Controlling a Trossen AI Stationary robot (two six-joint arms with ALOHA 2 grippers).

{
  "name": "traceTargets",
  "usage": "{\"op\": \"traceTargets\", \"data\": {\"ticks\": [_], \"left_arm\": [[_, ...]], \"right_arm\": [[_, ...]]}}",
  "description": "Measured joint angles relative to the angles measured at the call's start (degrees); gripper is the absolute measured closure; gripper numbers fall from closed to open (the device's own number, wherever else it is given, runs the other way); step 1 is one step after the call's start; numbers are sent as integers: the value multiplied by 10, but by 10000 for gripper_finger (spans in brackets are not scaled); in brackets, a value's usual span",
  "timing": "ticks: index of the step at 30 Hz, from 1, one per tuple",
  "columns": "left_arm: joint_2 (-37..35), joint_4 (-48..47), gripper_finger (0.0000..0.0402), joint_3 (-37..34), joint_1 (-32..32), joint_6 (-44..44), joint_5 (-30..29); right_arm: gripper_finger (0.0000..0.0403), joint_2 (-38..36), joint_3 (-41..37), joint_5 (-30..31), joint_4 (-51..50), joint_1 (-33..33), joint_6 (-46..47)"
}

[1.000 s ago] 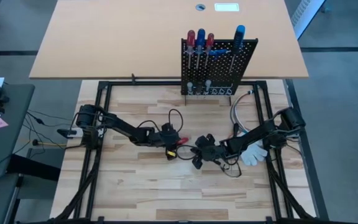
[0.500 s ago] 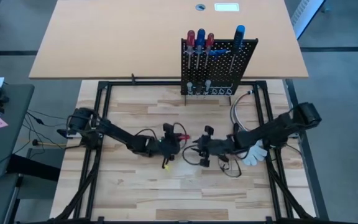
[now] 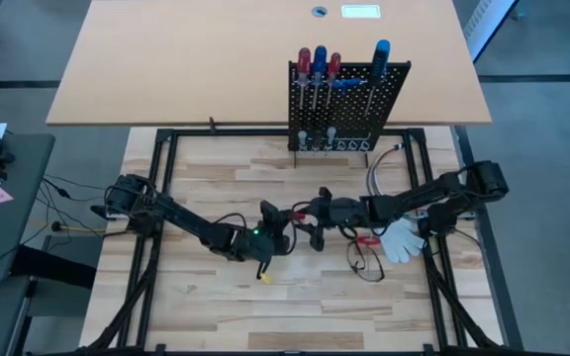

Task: Hang tools onto peg board
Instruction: Hang the left red Allen wrench on the pegboard

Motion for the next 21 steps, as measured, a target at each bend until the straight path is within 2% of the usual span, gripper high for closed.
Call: {"op": "traceTargets", "data": {"ticks": [4, 11, 15, 19, 21], "left_arm": [[0, 0, 316, 0, 0, -1, 3], [0, -4, 318, 0, 1, -7, -2], [0, -4, 313, 0, 1, -24, -1], [0, -3, 235, 0, 6, -51, 2], [0, -8, 192, 0, 8, -73, -21]], "right_arm": [[244, -2, 0, 1, -1, -3, 1], [351, -3, 0, -2, -9, -21, 31], [353, -3, 0, -2, -10, -18, 26], [357, -4, 1, 6, -20, -17, 11], [358, -10, 1, 25, -34, -13, 6]]}}
